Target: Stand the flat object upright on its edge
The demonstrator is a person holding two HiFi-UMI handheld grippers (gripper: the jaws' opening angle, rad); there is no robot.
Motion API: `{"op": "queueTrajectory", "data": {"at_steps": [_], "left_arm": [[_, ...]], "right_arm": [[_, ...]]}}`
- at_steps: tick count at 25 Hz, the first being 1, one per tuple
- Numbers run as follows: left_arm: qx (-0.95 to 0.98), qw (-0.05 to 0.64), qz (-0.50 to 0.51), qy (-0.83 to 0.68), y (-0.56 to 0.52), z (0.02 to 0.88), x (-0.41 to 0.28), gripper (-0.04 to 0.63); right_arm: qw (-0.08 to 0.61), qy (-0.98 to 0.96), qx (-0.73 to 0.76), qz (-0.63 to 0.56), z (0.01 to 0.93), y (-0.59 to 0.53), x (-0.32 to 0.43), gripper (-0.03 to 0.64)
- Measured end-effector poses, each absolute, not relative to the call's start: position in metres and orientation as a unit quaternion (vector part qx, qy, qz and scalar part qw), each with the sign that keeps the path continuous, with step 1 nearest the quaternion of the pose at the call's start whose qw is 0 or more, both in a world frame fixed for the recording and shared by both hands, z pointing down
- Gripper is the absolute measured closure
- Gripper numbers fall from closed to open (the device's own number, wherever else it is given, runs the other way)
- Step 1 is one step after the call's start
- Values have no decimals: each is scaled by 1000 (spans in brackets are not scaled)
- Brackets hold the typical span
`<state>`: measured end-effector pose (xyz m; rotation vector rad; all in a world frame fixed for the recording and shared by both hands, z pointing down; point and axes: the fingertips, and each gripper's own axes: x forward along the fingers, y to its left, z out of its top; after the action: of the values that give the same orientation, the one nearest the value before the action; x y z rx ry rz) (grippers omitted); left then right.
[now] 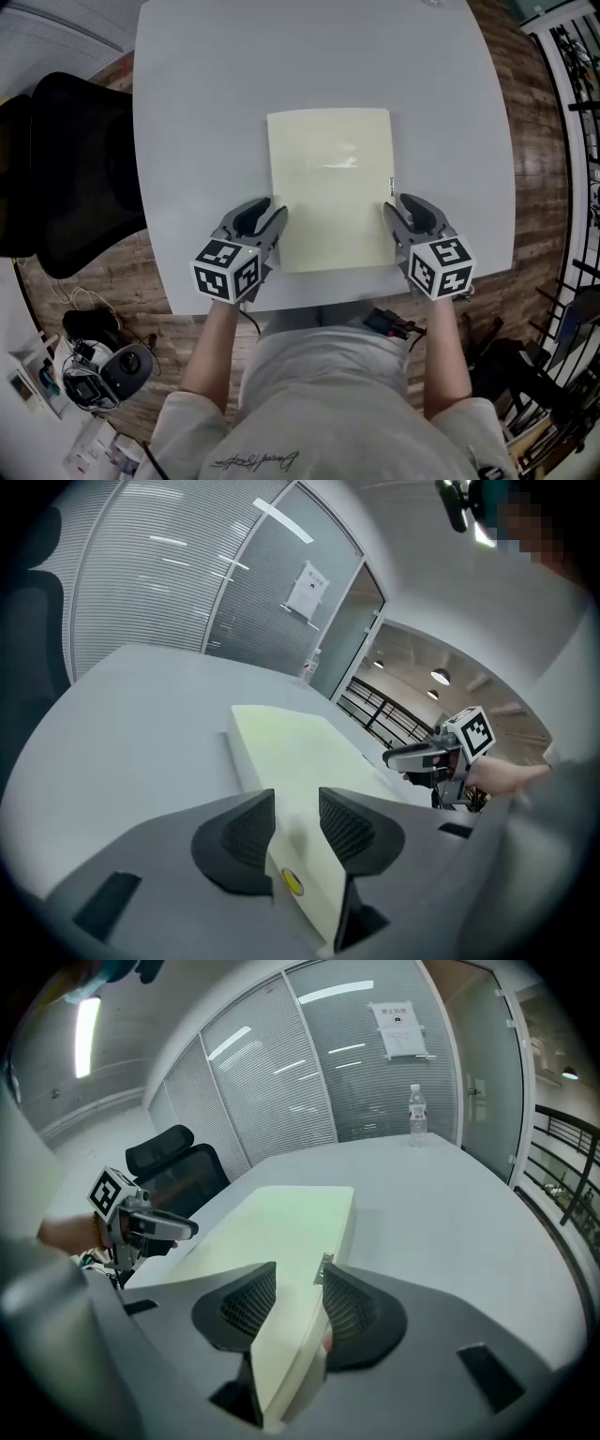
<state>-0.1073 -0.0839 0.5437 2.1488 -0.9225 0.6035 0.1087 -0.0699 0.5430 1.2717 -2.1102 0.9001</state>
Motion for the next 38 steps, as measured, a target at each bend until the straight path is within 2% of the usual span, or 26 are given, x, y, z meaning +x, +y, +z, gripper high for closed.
{"op": "queueTrajectory", "data": {"at_steps": [7, 15, 25, 38], "left_arm": [[817, 417, 218, -335, -89, 560, -107, 366], [797, 474, 195, -319, -93, 574, -109, 325], [780, 525, 176, -291, -90, 583, -104, 311], [772, 534, 189, -288, -89, 588, -104, 316]], "right_arm": [[253, -769, 461, 363, 558, -78, 111, 411], [238, -758, 443, 415, 572, -79, 107, 365], [235, -753, 400, 466, 582, -76, 100, 348], [243, -744, 370, 501, 587, -76, 94, 359]]}}
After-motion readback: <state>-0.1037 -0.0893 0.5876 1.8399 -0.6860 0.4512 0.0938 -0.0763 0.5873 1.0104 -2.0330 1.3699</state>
